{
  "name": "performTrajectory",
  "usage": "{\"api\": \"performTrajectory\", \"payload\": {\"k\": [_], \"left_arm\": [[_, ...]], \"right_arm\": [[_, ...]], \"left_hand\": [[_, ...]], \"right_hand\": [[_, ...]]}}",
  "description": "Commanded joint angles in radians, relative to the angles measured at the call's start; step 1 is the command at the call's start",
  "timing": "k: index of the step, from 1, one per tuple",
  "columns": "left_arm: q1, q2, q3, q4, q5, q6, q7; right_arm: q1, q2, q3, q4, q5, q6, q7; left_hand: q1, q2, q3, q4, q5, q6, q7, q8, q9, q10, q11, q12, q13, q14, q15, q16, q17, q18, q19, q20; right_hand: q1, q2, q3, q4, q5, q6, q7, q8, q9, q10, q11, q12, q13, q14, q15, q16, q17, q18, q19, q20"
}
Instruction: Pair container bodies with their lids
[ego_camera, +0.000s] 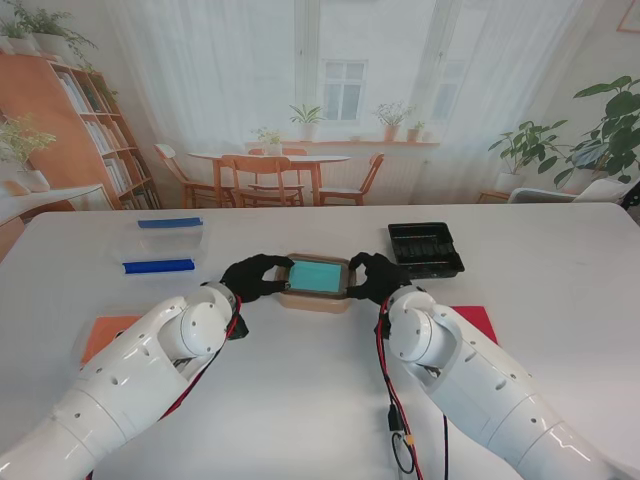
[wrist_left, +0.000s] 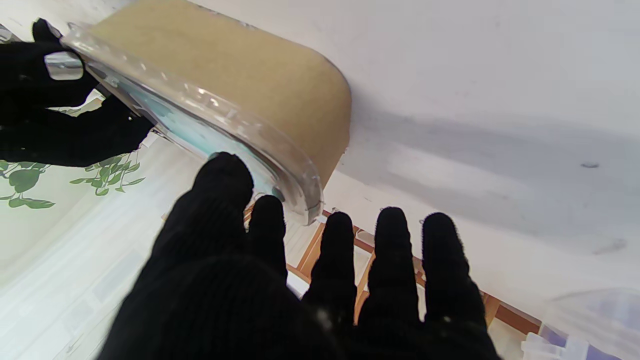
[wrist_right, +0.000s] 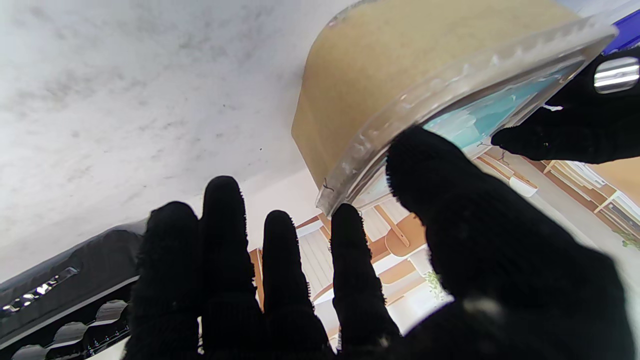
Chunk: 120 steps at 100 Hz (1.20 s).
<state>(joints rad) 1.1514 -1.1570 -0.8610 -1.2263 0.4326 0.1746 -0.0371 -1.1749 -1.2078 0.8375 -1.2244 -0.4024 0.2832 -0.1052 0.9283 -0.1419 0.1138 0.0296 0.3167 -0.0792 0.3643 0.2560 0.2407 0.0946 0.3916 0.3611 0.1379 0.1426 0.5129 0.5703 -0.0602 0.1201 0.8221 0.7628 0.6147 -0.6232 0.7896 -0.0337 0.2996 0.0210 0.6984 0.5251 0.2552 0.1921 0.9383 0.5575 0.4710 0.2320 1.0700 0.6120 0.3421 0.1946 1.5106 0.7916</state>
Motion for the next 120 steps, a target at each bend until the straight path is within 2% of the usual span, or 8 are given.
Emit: {"api": "performTrajectory", "payload": {"k": [1, 37, 61, 76, 90, 97, 105, 120], "left_arm": [[0.011, -0.004, -0.004, -0.013, 0.005, -0.007, 0.007], [0.030, -0.001, -0.025, -0.031, 0.023, -0.021, 0.022], [0.042, -0.001, -0.046, -0.040, 0.034, -0.034, 0.039], [0.054, -0.001, -0.064, -0.042, 0.044, -0.052, 0.059], [0.081, 0.004, -0.095, -0.074, 0.060, -0.066, 0.070], [0.098, 0.007, -0.112, -0.093, 0.071, -0.078, 0.076], [0.122, 0.010, -0.133, -0.121, 0.078, -0.090, 0.077], [0.172, 0.020, -0.175, -0.182, 0.089, -0.109, 0.069]], "right_arm": [[-0.010, -0.001, 0.001, -0.008, -0.001, -0.003, 0.010], [-0.018, -0.003, 0.015, -0.030, -0.005, -0.011, -0.008], [-0.017, -0.004, 0.023, -0.039, -0.010, -0.018, -0.018], [-0.035, 0.001, 0.046, -0.073, -0.027, -0.023, -0.030], [-0.073, 0.012, 0.078, -0.141, -0.049, -0.028, -0.026], [-0.092, 0.016, 0.090, -0.171, -0.060, -0.043, -0.031], [-0.114, 0.021, 0.099, -0.207, -0.059, -0.057, -0.022], [-0.149, 0.019, 0.096, -0.264, -0.025, -0.090, -0.023]], "left_hand": [[-0.013, 0.013, -0.028, -0.006, 0.009, -0.004, 0.002, -0.007, -0.031, 0.012, 0.021, 0.015, -0.040, 0.003, 0.029, 0.013, -0.005, -0.018, 0.024, 0.009], [-0.025, 0.017, -0.048, -0.004, 0.009, -0.011, -0.007, -0.010, -0.036, 0.017, 0.007, 0.004, -0.046, 0.030, 0.019, -0.003, -0.008, -0.011, 0.030, -0.001], [-0.030, 0.019, -0.058, -0.002, 0.006, -0.006, -0.013, -0.011, -0.035, 0.019, -0.005, -0.002, -0.045, 0.028, 0.008, -0.011, -0.009, -0.006, 0.019, -0.012], [-0.037, 0.020, -0.064, -0.001, 0.005, -0.004, -0.015, -0.011, -0.035, 0.018, -0.008, -0.003, -0.045, 0.033, 0.008, -0.011, -0.009, -0.002, 0.019, -0.013], [-0.044, 0.027, -0.074, 0.000, 0.011, 0.006, -0.020, -0.011, -0.036, 0.016, -0.011, -0.002, -0.045, 0.014, -0.018, -0.024, -0.012, 0.001, -0.011, -0.031], [-0.045, 0.030, -0.078, 0.002, 0.013, 0.014, -0.024, -0.012, -0.035, 0.015, -0.016, -0.004, -0.044, 0.008, -0.034, -0.030, -0.012, 0.002, -0.036, -0.042], [-0.049, 0.037, -0.083, 0.004, 0.021, 0.029, -0.031, -0.013, -0.035, 0.015, -0.015, -0.002, -0.042, 0.006, -0.045, -0.033, -0.012, 0.004, -0.060, -0.048], [-0.057, 0.056, -0.090, 0.003, 0.046, 0.060, -0.037, -0.015, -0.033, 0.017, -0.008, 0.003, -0.042, 0.010, -0.043, -0.029, -0.014, 0.009, -0.078, -0.047]], "right_hand": [[0.000, -0.006, -0.005, 0.003, 0.022, -0.017, 0.012, 0.001, 0.013, 0.001, 0.012, 0.008, 0.015, -0.017, 0.019, 0.013, 0.002, -0.031, 0.043, 0.020], [-0.007, 0.001, -0.015, 0.003, 0.020, -0.021, 0.007, -0.001, 0.006, 0.002, 0.005, 0.005, 0.000, -0.017, 0.011, 0.011, -0.003, -0.031, 0.041, 0.020], [-0.009, 0.005, -0.022, 0.005, 0.021, -0.022, 0.004, 0.000, -0.011, 0.000, 0.002, 0.006, -0.014, -0.020, 0.006, 0.010, -0.013, -0.033, 0.037, 0.020], [-0.006, 0.006, -0.025, 0.006, 0.023, -0.017, 0.004, 0.001, -0.030, -0.002, 0.007, 0.009, -0.029, -0.022, 0.004, 0.011, -0.027, -0.036, 0.032, 0.021], [-0.001, 0.014, -0.027, 0.008, 0.056, 0.054, -0.004, -0.004, 0.002, -0.012, 0.003, 0.005, -0.034, -0.014, -0.001, 0.009, -0.053, -0.033, 0.022, 0.020], [0.004, 0.013, -0.029, 0.010, 0.117, 0.106, -0.014, -0.008, 0.064, -0.001, -0.012, 0.000, -0.025, -0.006, -0.002, 0.009, -0.059, -0.026, 0.018, 0.021], [0.003, 0.026, -0.038, 0.010, 0.190, 0.132, -0.027, -0.010, 0.144, 0.008, -0.024, 0.000, 0.013, 0.016, 0.006, 0.013, -0.063, -0.024, 0.015, 0.021], [0.002, 0.039, -0.052, 0.009, 0.370, 0.132, -0.046, 0.005, 0.333, 0.025, -0.062, 0.001, 0.145, 0.067, 0.032, 0.024, 0.014, -0.005, 0.043, 0.025]]}}
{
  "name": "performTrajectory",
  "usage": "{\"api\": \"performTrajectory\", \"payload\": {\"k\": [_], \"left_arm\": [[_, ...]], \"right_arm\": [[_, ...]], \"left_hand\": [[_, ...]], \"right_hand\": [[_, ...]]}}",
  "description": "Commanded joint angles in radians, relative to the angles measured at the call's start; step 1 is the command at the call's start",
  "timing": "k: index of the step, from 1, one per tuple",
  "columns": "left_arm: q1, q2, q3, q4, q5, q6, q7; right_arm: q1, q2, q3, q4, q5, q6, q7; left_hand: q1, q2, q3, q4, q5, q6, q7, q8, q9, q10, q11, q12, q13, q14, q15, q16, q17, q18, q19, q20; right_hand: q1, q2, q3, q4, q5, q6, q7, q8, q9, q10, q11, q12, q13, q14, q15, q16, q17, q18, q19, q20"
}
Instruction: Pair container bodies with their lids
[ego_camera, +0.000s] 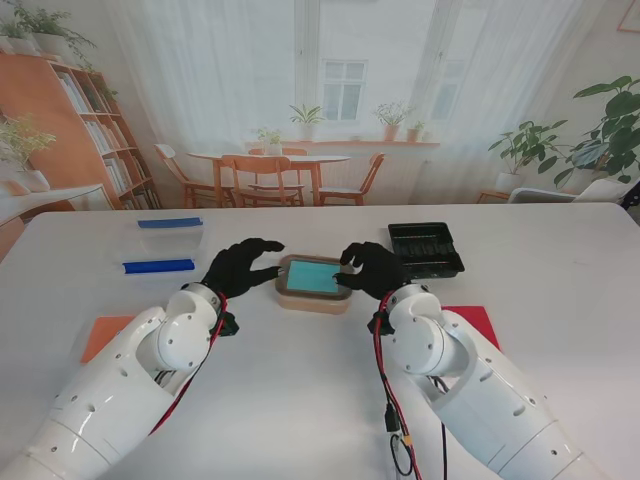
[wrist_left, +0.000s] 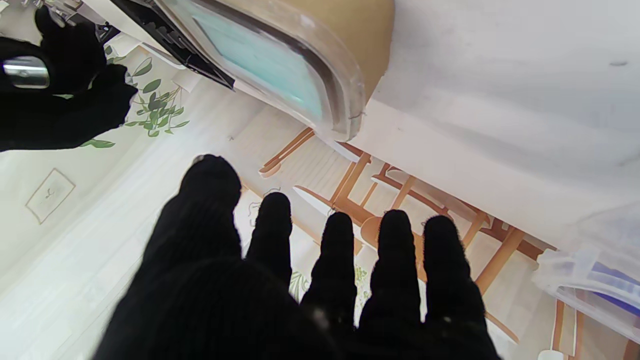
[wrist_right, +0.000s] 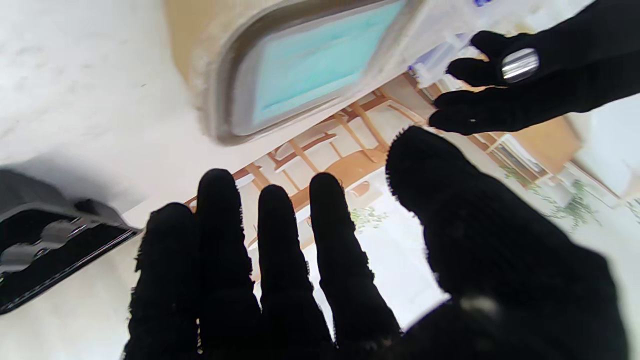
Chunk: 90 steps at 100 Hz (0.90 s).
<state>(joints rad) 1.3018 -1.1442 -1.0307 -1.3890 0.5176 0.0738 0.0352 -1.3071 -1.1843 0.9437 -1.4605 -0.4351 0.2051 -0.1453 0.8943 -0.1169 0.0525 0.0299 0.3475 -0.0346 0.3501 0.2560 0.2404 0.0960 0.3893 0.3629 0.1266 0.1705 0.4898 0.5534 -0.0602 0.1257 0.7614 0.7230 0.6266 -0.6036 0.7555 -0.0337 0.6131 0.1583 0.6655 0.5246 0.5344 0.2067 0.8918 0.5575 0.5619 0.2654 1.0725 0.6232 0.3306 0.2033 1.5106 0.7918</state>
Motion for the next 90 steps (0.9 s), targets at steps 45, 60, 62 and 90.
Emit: {"api": "performTrajectory", "payload": {"k": [45, 60, 62, 90], "left_arm": [[0.136, 0.022, -0.106, -0.112, 0.038, -0.018, -0.015], [0.146, 0.020, -0.117, -0.109, 0.028, -0.033, -0.005], [0.146, 0.019, -0.118, -0.107, 0.024, -0.037, -0.004], [0.140, 0.013, -0.115, -0.088, -0.003, -0.064, 0.013]], "right_arm": [[-0.034, -0.033, -0.132, -0.034, 0.173, -0.052, 0.040], [-0.019, -0.039, -0.158, -0.006, 0.189, -0.055, 0.049], [-0.014, -0.040, -0.162, 0.003, 0.191, -0.060, 0.049], [0.080, -0.062, -0.204, 0.126, 0.218, -0.091, 0.055]], "left_hand": [[-0.009, 0.040, -0.027, 0.015, 0.146, 0.106, -0.032, -0.018, 0.106, 0.060, 0.028, 0.012, 0.051, 0.062, 0.030, -0.013, -0.009, 0.044, 0.041, 0.033], [-0.011, 0.041, -0.022, 0.017, 0.220, 0.152, -0.033, -0.023, 0.202, 0.071, 0.029, 0.004, 0.118, 0.085, 0.036, -0.061, -0.010, 0.043, 0.116, -0.075], [-0.010, 0.041, -0.021, 0.018, 0.232, 0.161, -0.029, -0.022, 0.216, 0.073, 0.031, 0.003, 0.129, 0.086, 0.037, -0.064, -0.009, 0.041, 0.130, -0.077], [-0.010, 0.040, -0.017, 0.020, 0.278, 0.172, -0.043, -0.031, 0.257, 0.073, 0.027, -0.010, 0.157, 0.079, 0.042, -0.094, -0.012, 0.034, 0.179, -0.151]], "right_hand": [[-0.034, 0.123, -0.113, 0.020, 0.255, 0.037, -0.133, -0.014, 0.414, 0.070, -0.246, -0.118, 0.348, 0.102, -0.172, -0.090, 0.212, 0.135, 0.015, -0.180], [-0.035, 0.133, -0.121, 0.022, 0.288, 0.064, -0.148, -0.044, 0.486, 0.077, -0.334, -0.179, 0.368, 0.107, -0.296, -0.131, 0.190, 0.185, -0.064, -0.241], [-0.035, 0.136, -0.120, 0.022, 0.292, 0.069, -0.153, -0.053, 0.491, 0.078, -0.348, -0.186, 0.369, 0.107, -0.317, -0.137, 0.184, 0.191, -0.082, -0.252], [-0.057, 0.139, -0.102, 0.020, 0.279, 0.102, -0.184, -0.135, 0.494, 0.084, -0.464, -0.253, 0.332, 0.101, -0.468, -0.207, 0.110, 0.223, -0.211, -0.330]]}}
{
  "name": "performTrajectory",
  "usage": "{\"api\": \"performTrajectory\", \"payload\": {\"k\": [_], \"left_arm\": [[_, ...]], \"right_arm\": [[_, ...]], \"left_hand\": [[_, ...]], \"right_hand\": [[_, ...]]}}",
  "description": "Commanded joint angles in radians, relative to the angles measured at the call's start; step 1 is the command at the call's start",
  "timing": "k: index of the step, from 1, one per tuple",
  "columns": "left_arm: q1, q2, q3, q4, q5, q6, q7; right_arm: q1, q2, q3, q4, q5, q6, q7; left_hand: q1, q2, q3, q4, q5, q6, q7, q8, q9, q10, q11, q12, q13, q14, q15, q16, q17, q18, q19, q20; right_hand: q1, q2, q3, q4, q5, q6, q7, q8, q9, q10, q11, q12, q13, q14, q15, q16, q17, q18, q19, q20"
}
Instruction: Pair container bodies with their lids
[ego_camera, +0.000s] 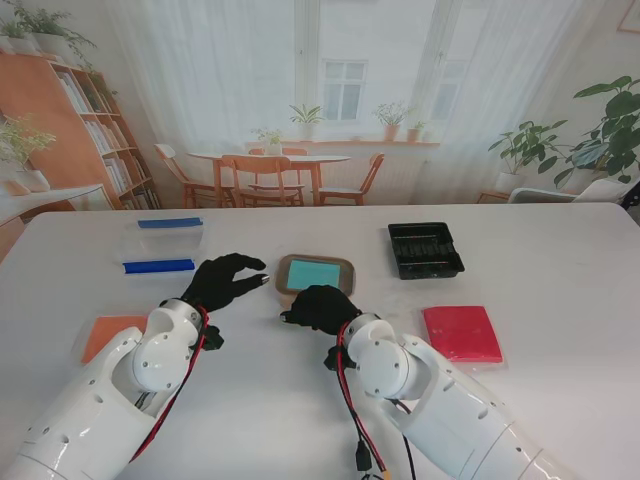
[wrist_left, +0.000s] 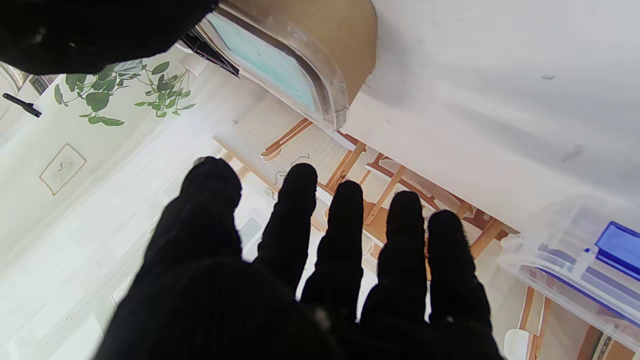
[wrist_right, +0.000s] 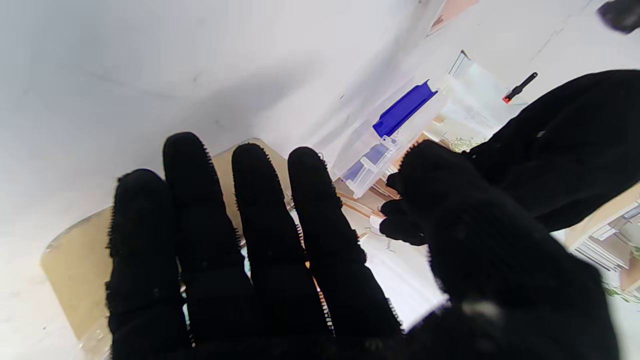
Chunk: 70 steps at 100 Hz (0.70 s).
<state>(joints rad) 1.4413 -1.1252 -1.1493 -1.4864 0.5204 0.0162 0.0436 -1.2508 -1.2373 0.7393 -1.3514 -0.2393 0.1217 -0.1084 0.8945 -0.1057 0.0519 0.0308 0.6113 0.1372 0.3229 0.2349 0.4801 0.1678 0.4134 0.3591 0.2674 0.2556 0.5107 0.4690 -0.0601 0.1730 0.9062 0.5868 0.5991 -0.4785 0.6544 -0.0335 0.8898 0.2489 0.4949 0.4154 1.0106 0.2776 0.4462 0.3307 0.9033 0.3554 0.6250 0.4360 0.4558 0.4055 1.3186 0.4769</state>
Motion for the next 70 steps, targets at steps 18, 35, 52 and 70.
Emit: {"api": "performTrajectory", "payload": {"k": [18, 35, 52, 70], "left_arm": [[-0.013, -0.009, 0.009, 0.035, -0.016, -0.015, 0.012], [-0.026, -0.011, 0.014, 0.058, -0.021, -0.021, 0.015], [-0.035, -0.012, 0.016, 0.072, -0.026, -0.024, 0.016], [-0.037, -0.011, 0.013, 0.073, -0.026, -0.024, 0.012]], "right_arm": [[0.087, -0.042, -0.042, 0.112, 0.035, -0.056, -0.020], [0.151, -0.071, -0.087, 0.195, 0.058, -0.077, -0.019], [0.210, -0.104, -0.124, 0.281, 0.074, -0.100, -0.029], [0.278, -0.134, -0.165, 0.384, 0.064, -0.140, -0.031]], "left_hand": [[-0.011, 0.029, -0.016, 0.020, 0.018, -0.005, -0.010, -0.006, 0.026, -0.001, 0.005, -0.004, 0.022, -0.005, 0.028, -0.008, -0.013, -0.005, 0.048, -0.024], [-0.013, 0.030, -0.015, 0.021, 0.017, -0.005, -0.007, -0.004, 0.027, -0.004, 0.006, -0.003, 0.024, -0.007, 0.031, -0.007, -0.014, -0.008, 0.057, -0.029], [-0.015, 0.029, -0.016, 0.021, 0.016, -0.007, -0.007, -0.004, 0.026, -0.004, 0.005, -0.002, 0.023, -0.007, 0.032, -0.007, -0.015, -0.008, 0.061, -0.034], [-0.015, 0.029, -0.016, 0.021, 0.016, -0.005, -0.007, -0.004, 0.027, -0.004, 0.005, -0.001, 0.022, -0.007, 0.031, -0.007, -0.015, -0.008, 0.063, -0.039]], "right_hand": [[-0.046, 0.005, 0.015, 0.019, -0.013, 0.015, -0.020, -0.053, 0.001, 0.005, -0.034, -0.065, -0.027, -0.015, -0.049, -0.045, -0.036, 0.002, -0.042, -0.030], [-0.059, 0.004, 0.018, 0.017, -0.033, 0.015, -0.028, -0.070, -0.026, -0.001, -0.046, -0.080, -0.060, -0.021, -0.067, -0.059, -0.066, -0.006, -0.062, -0.041], [-0.064, 0.006, 0.018, 0.016, -0.067, 0.016, -0.045, -0.088, -0.064, -0.006, -0.062, -0.091, -0.097, -0.033, -0.084, -0.072, -0.097, -0.017, -0.082, -0.050], [-0.072, 0.010, 0.017, 0.016, -0.080, 0.007, -0.049, -0.100, -0.081, -0.017, -0.064, -0.095, -0.112, -0.047, -0.088, -0.081, -0.114, -0.031, -0.098, -0.059]]}}
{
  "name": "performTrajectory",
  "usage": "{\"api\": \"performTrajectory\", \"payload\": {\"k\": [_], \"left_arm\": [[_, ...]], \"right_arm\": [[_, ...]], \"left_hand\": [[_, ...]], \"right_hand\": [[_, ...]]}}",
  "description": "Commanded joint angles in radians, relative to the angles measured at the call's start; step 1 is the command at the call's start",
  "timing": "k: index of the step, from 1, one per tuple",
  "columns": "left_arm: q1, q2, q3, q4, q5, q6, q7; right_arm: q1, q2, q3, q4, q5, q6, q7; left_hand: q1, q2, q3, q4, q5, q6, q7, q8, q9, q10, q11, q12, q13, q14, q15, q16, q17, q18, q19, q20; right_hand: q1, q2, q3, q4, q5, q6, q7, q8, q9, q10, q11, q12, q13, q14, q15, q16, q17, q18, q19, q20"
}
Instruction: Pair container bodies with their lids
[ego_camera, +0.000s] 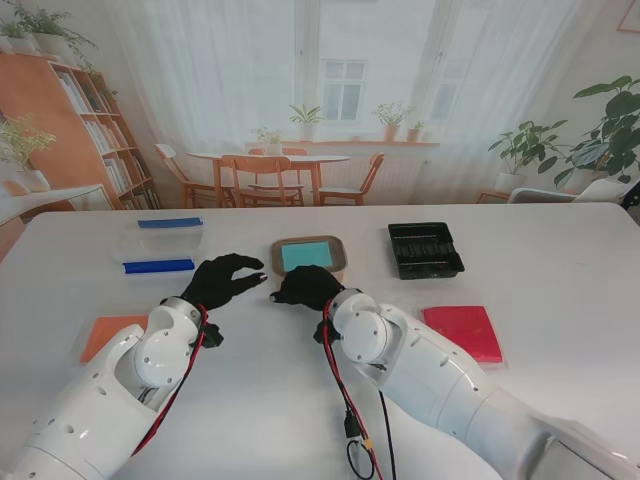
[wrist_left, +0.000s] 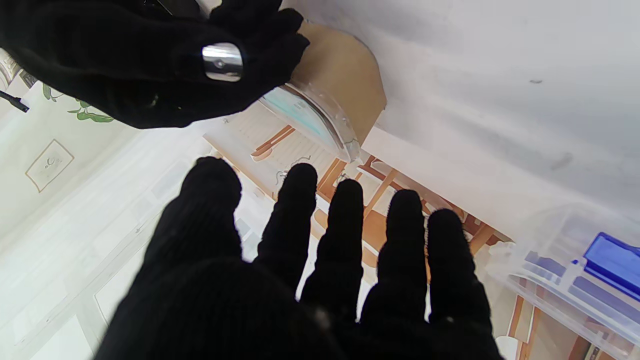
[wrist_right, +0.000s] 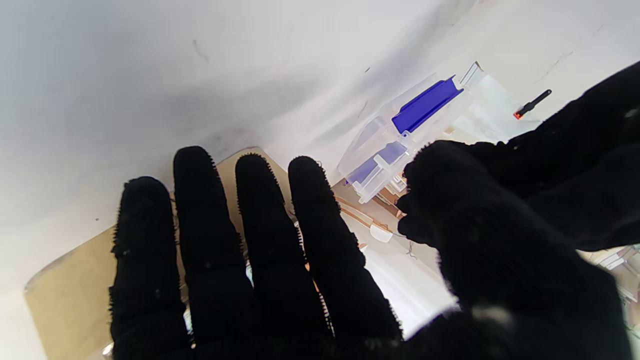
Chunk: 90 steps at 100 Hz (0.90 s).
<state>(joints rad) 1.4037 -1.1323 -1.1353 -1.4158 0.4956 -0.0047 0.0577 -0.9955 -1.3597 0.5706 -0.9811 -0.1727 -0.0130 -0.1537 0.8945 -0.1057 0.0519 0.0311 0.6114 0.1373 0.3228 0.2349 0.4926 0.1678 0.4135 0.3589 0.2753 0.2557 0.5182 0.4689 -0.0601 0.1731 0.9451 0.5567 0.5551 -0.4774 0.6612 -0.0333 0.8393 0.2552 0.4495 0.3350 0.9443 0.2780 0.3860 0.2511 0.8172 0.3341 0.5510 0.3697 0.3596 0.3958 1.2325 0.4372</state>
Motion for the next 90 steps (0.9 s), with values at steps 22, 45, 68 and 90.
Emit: {"api": "performTrajectory", "payload": {"k": [22, 45, 68, 90], "left_arm": [[0.001, -0.002, -0.005, -0.002, 0.001, 0.001, -0.010], [0.006, 0.001, -0.012, -0.007, 0.011, 0.006, -0.012], [0.023, 0.003, -0.028, -0.021, 0.019, 0.015, -0.015], [0.034, 0.004, -0.037, -0.030, 0.025, 0.018, -0.016]], "right_arm": [[0.084, -0.068, -0.026, 0.142, 0.022, -0.040, -0.004], [0.151, -0.159, -0.056, 0.314, 0.060, -0.097, -0.024], [0.201, -0.231, -0.072, 0.458, 0.065, -0.151, -0.026], [0.213, -0.244, -0.070, 0.491, 0.067, -0.156, -0.012]], "left_hand": [[-0.015, 0.030, -0.016, 0.021, 0.015, -0.007, -0.007, -0.004, 0.013, -0.004, 0.004, -0.001, 0.013, -0.008, 0.023, -0.006, -0.016, -0.008, 0.026, -0.013], [-0.015, 0.030, -0.016, 0.020, 0.014, -0.009, -0.008, -0.004, 0.012, -0.006, 0.003, -0.001, 0.011, -0.009, 0.022, -0.007, -0.016, -0.006, 0.028, -0.016], [-0.015, 0.030, -0.017, 0.020, 0.015, -0.017, -0.007, -0.003, 0.011, -0.005, 0.001, -0.002, 0.010, -0.007, 0.021, -0.007, -0.016, -0.006, 0.029, -0.018], [-0.015, 0.030, -0.018, 0.019, 0.014, -0.019, -0.007, -0.003, 0.010, -0.003, 0.001, -0.002, 0.008, -0.008, 0.020, -0.007, -0.017, -0.006, 0.030, -0.019]], "right_hand": [[-0.030, 0.014, 0.008, 0.016, -0.066, -0.002, -0.017, -0.035, -0.056, -0.025, -0.011, -0.018, -0.067, -0.041, -0.026, -0.027, -0.048, -0.036, -0.032, -0.029], [-0.028, 0.017, 0.008, 0.018, -0.094, -0.007, -0.024, -0.047, -0.094, -0.034, -0.005, -0.014, -0.089, -0.052, -0.021, -0.030, -0.052, -0.041, -0.026, -0.028], [-0.028, 0.016, 0.013, 0.020, -0.126, -0.009, -0.030, -0.057, -0.138, -0.040, -0.006, -0.013, -0.108, -0.059, -0.018, -0.031, -0.049, -0.042, -0.004, -0.019], [-0.030, 0.016, 0.014, 0.019, -0.139, -0.015, -0.029, -0.064, -0.161, -0.042, 0.002, -0.009, -0.123, -0.064, -0.016, -0.031, -0.053, -0.047, 0.002, -0.016]]}}
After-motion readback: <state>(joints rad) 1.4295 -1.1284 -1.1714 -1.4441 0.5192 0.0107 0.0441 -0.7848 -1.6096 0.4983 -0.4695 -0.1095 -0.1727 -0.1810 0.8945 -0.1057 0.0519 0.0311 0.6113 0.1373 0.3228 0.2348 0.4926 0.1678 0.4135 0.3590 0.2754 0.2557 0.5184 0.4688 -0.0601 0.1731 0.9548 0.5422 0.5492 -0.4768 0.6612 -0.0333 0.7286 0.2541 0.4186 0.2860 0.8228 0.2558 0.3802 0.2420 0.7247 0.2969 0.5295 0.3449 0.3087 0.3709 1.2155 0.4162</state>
